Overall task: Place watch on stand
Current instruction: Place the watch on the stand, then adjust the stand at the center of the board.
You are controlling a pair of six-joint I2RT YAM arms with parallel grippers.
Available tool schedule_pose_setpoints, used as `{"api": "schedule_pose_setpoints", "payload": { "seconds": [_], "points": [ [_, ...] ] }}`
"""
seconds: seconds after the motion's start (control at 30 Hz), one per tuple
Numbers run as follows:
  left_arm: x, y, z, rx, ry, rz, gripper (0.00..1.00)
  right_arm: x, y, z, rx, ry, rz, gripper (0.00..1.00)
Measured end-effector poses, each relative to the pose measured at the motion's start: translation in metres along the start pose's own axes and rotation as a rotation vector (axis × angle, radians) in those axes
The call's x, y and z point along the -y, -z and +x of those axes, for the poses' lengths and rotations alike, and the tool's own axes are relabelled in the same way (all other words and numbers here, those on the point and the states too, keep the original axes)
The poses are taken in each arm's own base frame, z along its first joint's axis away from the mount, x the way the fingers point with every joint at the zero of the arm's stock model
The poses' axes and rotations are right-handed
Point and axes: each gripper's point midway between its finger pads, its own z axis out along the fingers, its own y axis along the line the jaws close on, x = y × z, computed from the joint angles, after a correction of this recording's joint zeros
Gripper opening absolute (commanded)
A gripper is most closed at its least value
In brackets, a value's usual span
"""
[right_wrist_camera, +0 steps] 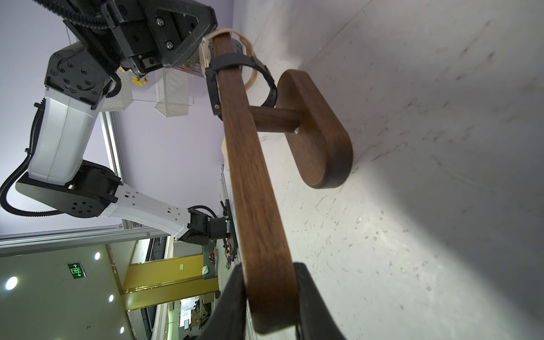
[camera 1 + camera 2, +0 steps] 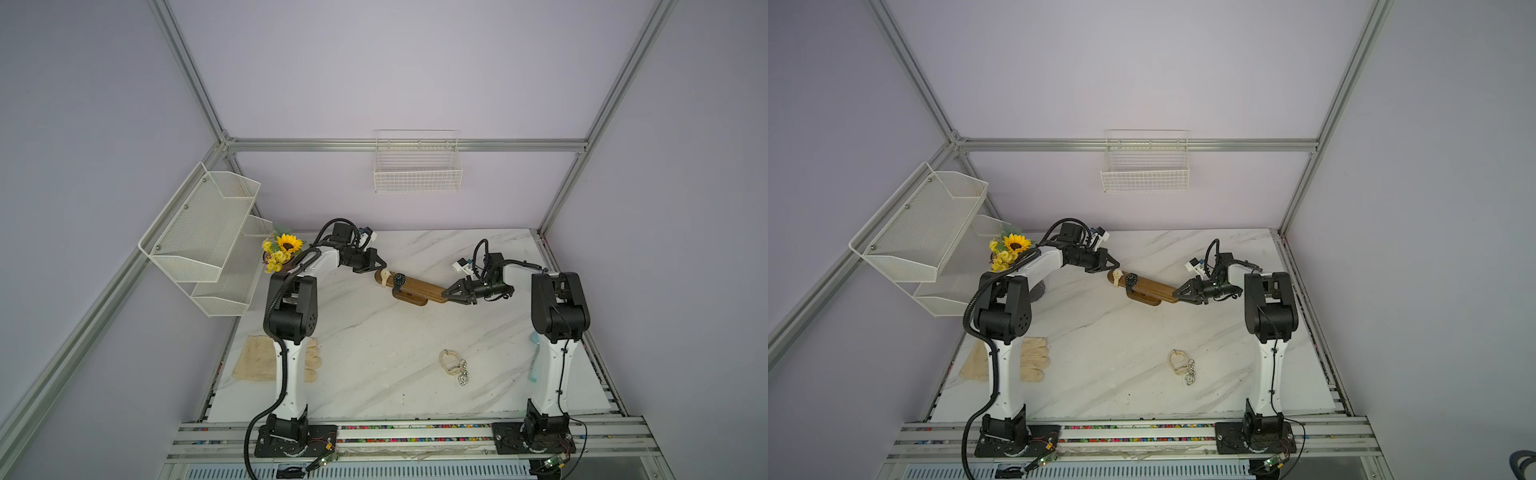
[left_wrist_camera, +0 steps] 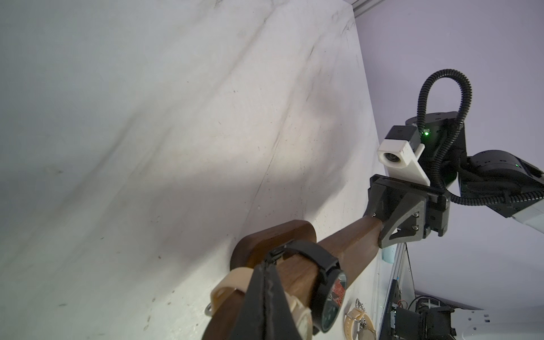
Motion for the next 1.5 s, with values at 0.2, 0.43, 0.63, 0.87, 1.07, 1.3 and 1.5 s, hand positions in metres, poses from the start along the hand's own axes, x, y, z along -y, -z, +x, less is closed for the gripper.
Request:
{"api": "schedule_pose_setpoints", "payload": {
  "seconds": [0.2,0.43,0.63,0.87,1.07,1.3,1.5],
  "points": [
    [0.014,-0.015,0.005,-0.025,-0.019,0.031,0.05,0.0,0.0,0.0,0.0,0.0,0.0,0.0],
    [0.014,-0.015,0.006,-0.025,-0.019,0.032,0.06,0.0,0.0,0.0,0.0,0.0,0.001,0.0],
    [0.007,-0.003,-0.002,0.0,0.006,0.021,0.36,0.0,0.001,-0.001,0.001,0.001,0.002,0.0],
    [-0.023,0.036,-0.034,0.098,0.074,-0.025,0.61,-0.001,0.001,-0.002,-0.001,0.002,0.01,0.0],
    [-0.018,0.026,-0.044,0.108,0.071,-0.007,0.61,-0.002,0.002,-0.005,-0.004,0.002,0.012,0.0],
    [-0.021,-0.013,-0.022,0.032,0.099,0.008,0.6,0.002,0.001,-0.012,-0.005,0.005,0.011,0.29],
    [-0.017,-0.014,-0.022,0.034,0.089,0.011,0.59,0.007,0.005,-0.015,-0.001,-0.023,0.054,0.41]
  ]
}}
